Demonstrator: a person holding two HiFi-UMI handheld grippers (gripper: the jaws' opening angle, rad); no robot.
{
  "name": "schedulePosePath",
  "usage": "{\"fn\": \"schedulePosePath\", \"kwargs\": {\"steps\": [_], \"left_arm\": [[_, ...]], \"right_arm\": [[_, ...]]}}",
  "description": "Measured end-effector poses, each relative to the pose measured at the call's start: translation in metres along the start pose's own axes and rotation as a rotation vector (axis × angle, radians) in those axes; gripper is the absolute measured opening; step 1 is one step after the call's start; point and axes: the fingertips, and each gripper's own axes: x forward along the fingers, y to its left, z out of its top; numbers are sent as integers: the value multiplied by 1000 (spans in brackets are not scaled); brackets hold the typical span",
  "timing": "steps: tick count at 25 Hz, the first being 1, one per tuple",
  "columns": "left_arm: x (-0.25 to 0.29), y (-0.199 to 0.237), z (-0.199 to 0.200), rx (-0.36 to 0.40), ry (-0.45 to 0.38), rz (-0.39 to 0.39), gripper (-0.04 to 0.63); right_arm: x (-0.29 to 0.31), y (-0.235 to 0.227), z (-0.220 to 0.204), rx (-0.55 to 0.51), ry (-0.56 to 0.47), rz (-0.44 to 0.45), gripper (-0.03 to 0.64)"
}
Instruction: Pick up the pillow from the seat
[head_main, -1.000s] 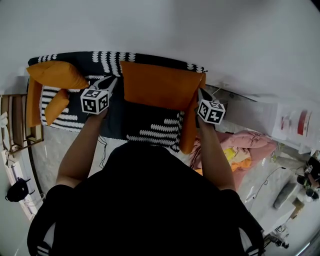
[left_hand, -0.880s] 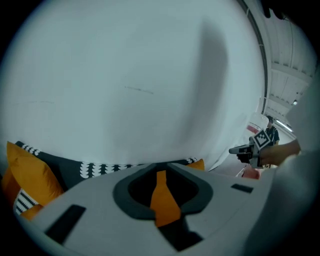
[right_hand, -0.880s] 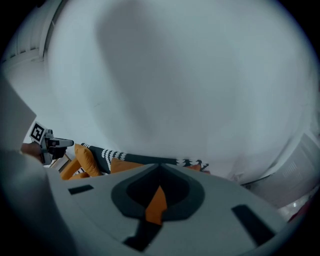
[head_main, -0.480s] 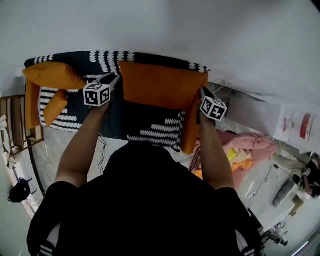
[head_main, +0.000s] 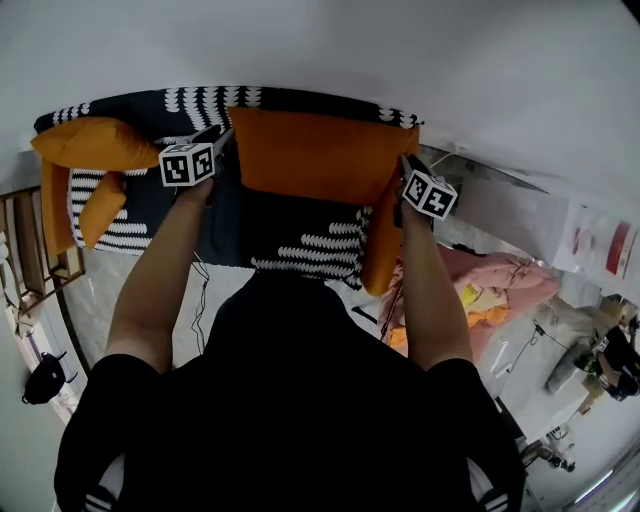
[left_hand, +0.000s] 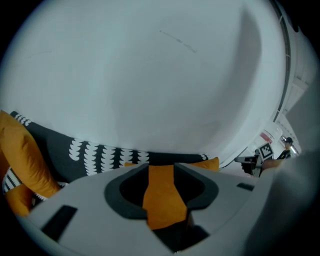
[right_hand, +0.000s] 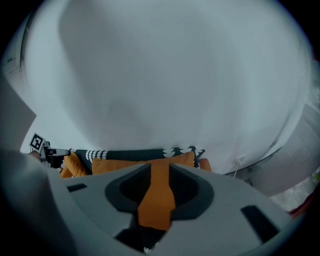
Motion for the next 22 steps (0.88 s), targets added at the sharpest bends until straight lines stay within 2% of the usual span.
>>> {"fn": "schedulePosePath", "kwargs": {"steps": [5, 13, 19, 22], "left_arm": [[21, 13, -5, 0, 19, 31, 181], [60, 36, -18, -11, 53, 45, 212], [84, 62, -36, -78, 79, 66, 230], [97, 76, -39, -96, 81, 99, 279]], "right_arm": [[22, -13, 4, 10, 6, -16, 130], [49, -31, 1, 82, 2, -54, 164], [72, -38, -1, 100, 8, -57, 201], [81, -44, 0, 121, 7, -68, 228]]}}
